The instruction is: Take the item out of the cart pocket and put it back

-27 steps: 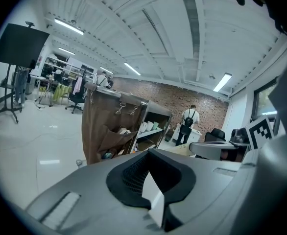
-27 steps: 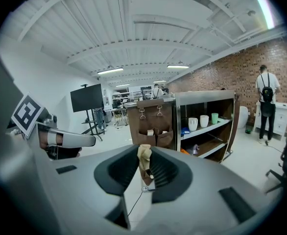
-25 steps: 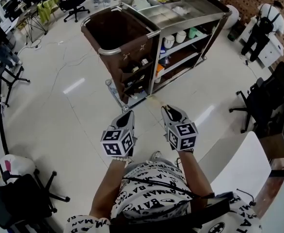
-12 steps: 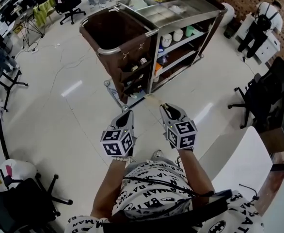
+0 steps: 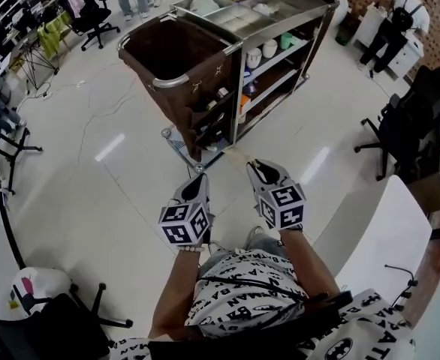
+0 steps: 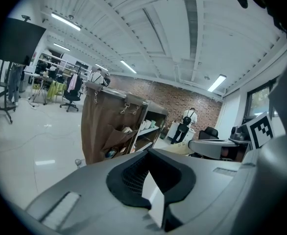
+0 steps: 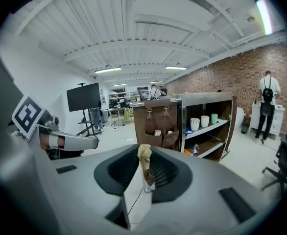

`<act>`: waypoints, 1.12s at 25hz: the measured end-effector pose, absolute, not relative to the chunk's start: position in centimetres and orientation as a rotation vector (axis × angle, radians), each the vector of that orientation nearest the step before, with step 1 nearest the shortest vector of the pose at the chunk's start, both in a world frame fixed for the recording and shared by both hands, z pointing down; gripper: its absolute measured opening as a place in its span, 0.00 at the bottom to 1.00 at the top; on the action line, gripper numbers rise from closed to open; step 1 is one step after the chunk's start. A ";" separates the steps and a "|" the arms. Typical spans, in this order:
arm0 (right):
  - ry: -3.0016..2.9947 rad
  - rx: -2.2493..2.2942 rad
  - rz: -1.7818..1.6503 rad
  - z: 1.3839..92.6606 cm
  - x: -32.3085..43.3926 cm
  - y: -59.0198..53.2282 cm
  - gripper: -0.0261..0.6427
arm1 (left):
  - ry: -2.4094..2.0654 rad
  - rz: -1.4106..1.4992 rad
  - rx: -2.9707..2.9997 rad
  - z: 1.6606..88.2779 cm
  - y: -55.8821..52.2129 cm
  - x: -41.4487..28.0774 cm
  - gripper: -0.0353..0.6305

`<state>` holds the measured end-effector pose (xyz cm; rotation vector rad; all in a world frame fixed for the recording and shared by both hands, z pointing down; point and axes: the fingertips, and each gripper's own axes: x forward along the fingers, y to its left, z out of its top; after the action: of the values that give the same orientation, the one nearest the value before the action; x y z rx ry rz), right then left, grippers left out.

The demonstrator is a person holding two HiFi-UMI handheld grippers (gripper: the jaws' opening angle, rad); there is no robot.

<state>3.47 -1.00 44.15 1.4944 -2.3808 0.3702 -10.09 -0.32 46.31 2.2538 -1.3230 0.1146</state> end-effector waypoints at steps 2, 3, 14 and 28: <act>-2.376 1.507 0.373 44.2 3.1 -0.5 0.16 | -1.313 0.119 2.264 46.4 -0.1 -10.5 0.06; -2.375 1.515 0.374 44.3 2.9 -0.4 0.16 | -1.309 0.120 2.269 46.4 0.0 -10.6 0.06; -2.365 1.562 0.339 43.8 3.2 -3.2 0.16 | -1.296 0.135 2.280 46.7 -0.7 -10.9 0.06; -2.368 1.596 0.384 45.1 5.7 -13.8 0.16 | -1.288 0.251 2.327 47.6 -8.7 -7.8 0.06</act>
<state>5.71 -13.76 45.10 1.5958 -2.3683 0.3845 -7.77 -8.72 47.55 2.3269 -1.2876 0.2513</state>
